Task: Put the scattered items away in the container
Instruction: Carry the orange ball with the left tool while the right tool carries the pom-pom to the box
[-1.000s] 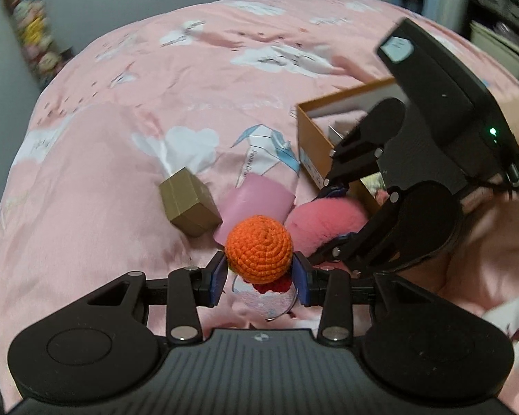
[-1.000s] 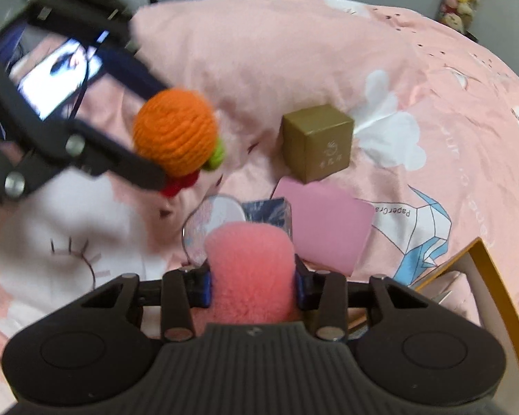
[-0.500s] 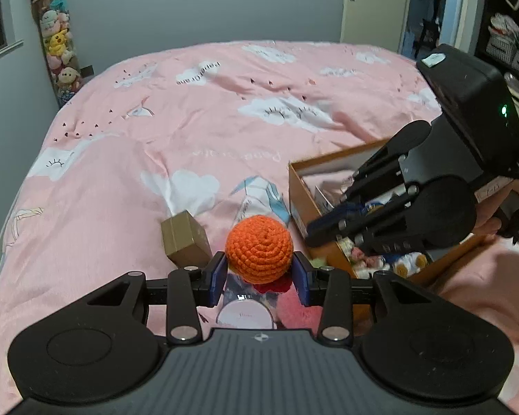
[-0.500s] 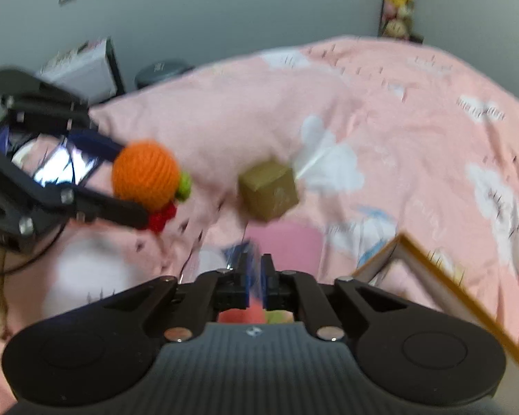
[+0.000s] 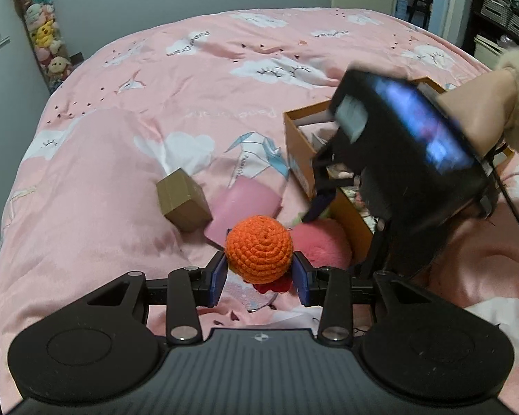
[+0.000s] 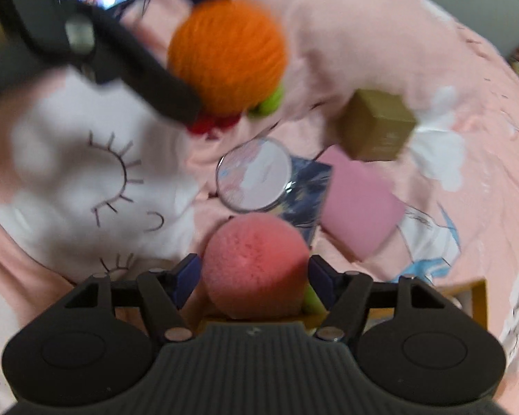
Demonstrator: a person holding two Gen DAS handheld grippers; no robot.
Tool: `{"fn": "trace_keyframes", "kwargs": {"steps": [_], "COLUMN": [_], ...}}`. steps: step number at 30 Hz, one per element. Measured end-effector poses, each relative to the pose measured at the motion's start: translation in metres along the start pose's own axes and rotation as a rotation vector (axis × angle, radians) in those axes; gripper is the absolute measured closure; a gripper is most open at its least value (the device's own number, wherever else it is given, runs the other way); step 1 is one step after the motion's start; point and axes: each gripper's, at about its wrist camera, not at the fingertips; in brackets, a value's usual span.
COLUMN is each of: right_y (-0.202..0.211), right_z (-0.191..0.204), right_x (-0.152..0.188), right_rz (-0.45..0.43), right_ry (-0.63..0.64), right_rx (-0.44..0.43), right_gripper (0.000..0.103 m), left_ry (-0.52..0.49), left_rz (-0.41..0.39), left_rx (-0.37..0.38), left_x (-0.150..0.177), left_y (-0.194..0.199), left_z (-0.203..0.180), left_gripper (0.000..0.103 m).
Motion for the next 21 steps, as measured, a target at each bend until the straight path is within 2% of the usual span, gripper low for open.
{"fn": "trace_keyframes", "kwargs": {"steps": [6,11,14,16,21], "right_y": [-0.039,-0.052,-0.057,-0.057,-0.043], "right_z": [0.003,0.001,0.003,0.003,0.004], "right_x": [-0.01,-0.013,-0.011,-0.009,-0.002], "right_rz": [0.118,0.157,0.19,0.197,0.137], "right_ry": [0.089,0.088,0.097,0.086,0.065], "right_rx": [-0.002,0.01,0.032,0.046,0.059], "right_gripper": [0.031,0.041,0.051,0.057,0.058], "left_ry": [0.032,0.032,0.03,0.028,0.031], "left_rz": [0.006,0.015,0.018,0.019,0.022], "left_rx": [-0.002,0.002,0.003,0.002,-0.001], "left_x": [0.003,0.005,0.006,0.006,0.007], "left_y": [-0.001,-0.003,-0.004,-0.005,-0.006], "left_z": [0.011,0.012,0.011,0.01,0.01], "left_gripper": [0.057,0.057,0.057,0.057,0.057]}}
Point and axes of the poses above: each gripper's, at about its wrist camera, not at the fingertips, and y roughly against the way its jaws point, z to its left, x to its underside, and after that the axes turned 2 degrees about y, right-handed
